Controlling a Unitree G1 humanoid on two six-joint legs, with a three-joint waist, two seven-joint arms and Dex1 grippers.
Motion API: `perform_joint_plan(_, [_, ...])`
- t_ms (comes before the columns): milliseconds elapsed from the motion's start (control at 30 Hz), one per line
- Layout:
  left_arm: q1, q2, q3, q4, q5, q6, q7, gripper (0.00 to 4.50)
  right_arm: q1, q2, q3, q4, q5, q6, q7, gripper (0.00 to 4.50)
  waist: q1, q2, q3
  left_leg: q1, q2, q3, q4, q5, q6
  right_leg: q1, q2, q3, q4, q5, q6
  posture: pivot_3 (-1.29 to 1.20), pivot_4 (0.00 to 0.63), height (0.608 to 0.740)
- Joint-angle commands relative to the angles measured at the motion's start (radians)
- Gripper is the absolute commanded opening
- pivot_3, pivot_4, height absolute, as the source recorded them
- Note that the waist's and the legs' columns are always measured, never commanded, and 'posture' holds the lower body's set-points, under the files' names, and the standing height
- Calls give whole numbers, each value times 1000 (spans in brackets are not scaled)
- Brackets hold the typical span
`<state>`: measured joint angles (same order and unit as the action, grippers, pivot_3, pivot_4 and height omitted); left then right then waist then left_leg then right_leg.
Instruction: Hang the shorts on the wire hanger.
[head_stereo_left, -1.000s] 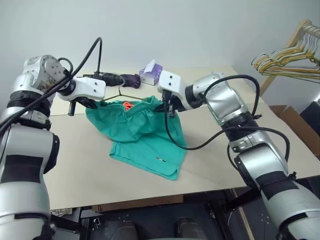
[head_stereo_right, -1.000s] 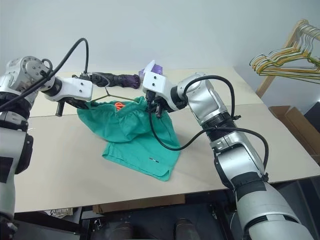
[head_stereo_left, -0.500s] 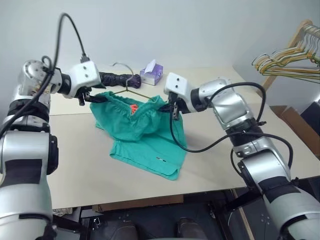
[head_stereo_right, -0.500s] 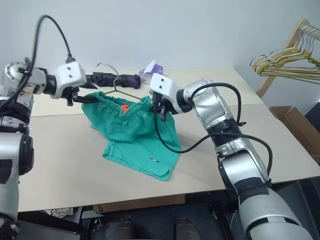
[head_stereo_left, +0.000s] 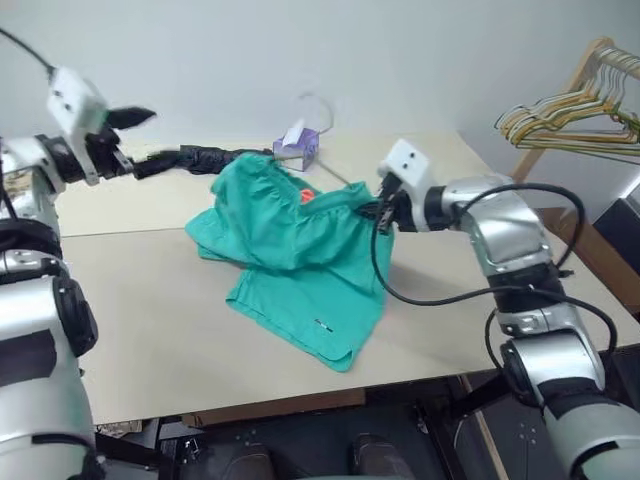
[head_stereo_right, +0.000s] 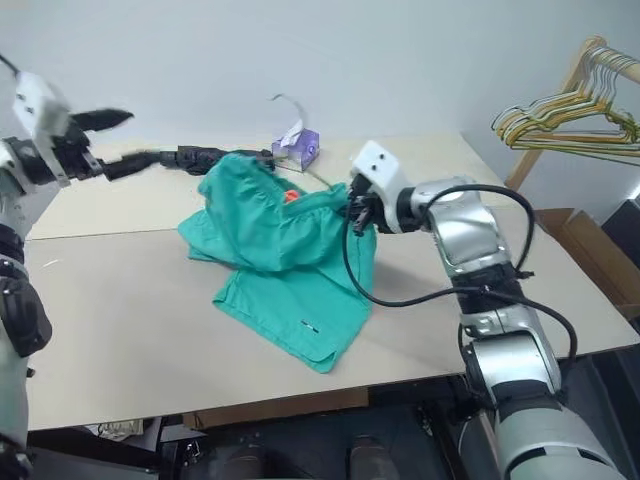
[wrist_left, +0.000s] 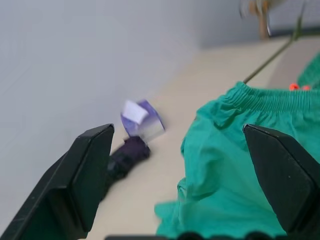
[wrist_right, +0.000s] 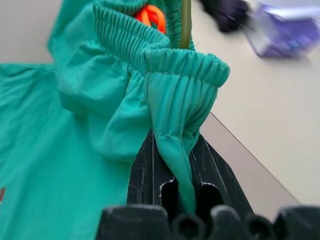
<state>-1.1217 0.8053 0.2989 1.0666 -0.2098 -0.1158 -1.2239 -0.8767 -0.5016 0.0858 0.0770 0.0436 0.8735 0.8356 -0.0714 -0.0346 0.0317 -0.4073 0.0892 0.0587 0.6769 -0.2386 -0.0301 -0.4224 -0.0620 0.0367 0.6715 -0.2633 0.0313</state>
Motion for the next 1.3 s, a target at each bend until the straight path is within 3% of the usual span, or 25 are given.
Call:
perform_joint_plan(33, [174, -98, 56, -361, -188, 197, 23, 4469, -15, -28, -132, -155, -9, 221, -145, 0, -1, 0, 0, 0, 0, 0, 1, 0, 0, 0, 0, 0, 1, 0, 0, -79, 0, 740])
perform_joint_plan(167, [400, -181, 21, -776, -298, 388, 93, 4469, -41, -26, -230, -231, -33, 513, -285, 0, -7, 0, -1, 1, 0, 0, 1, 0, 0, 0, 0, 2, 6, 0, 0, -104, 0, 740])
perform_joint_plan(267, [490, -212, -18, -966, -344, 492, 145, 4469, -44, -33, -282, -278, -83, 697, -395, 0, -22, 0, -1, 1, 0, 0, 1, 0, 0, 0, 0, 2, 5, 0, 0, -128, 0, 740])
perform_joint_plan(500, [482, -227, -9, -1069, -456, 602, 204, 4469, -38, 8, -494, -241, -198, 741, -609, 0, -48, 4, -3, 6, -1, 0, 0, 0, 0, 3, 0, 4, -1, 0, 1, -162, 0, 740])
perform_joint_plan(700, [473, -237, 4, -1101, -530, 622, 232, 4469, -134, 42, -643, -180, -334, 741, -826, 0, -85, 5, -3, 5, -1, 0, -1, 0, 0, 3, 0, 5, -1, 0, 1, -157, 0, 740])
perform_joint_plan(967, [528, -233, -44, -1174, -505, 622, 263, 4469, -311, 40, -839, 83, -344, 443, -1132, 0, -120, 11, -4, 8, -2, 1, -3, 0, 0, 5, 0, 7, -2, 0, 1, -143, 0, 740])
perform_joint_plan(1100, [536, -242, -52, -1190, -513, 614, 277, 4469, -392, 6, -864, 278, -292, 263, -1233, 0, -135, 14, -3, 9, -3, 1, -4, 0, 0, 5, 0, 7, -2, 0, 1, -133, 0, 740])
perform_joint_plan(1300, [556, -245, -44, -1241, -543, 620, 289, 4469, -462, -84, -894, 485, -217, 135, -1354, 0, -135, 16, -3, 9, -3, 1, -9, 0, 1, 5, 0, 8, -7, 0, 1, -112, 0, 740])
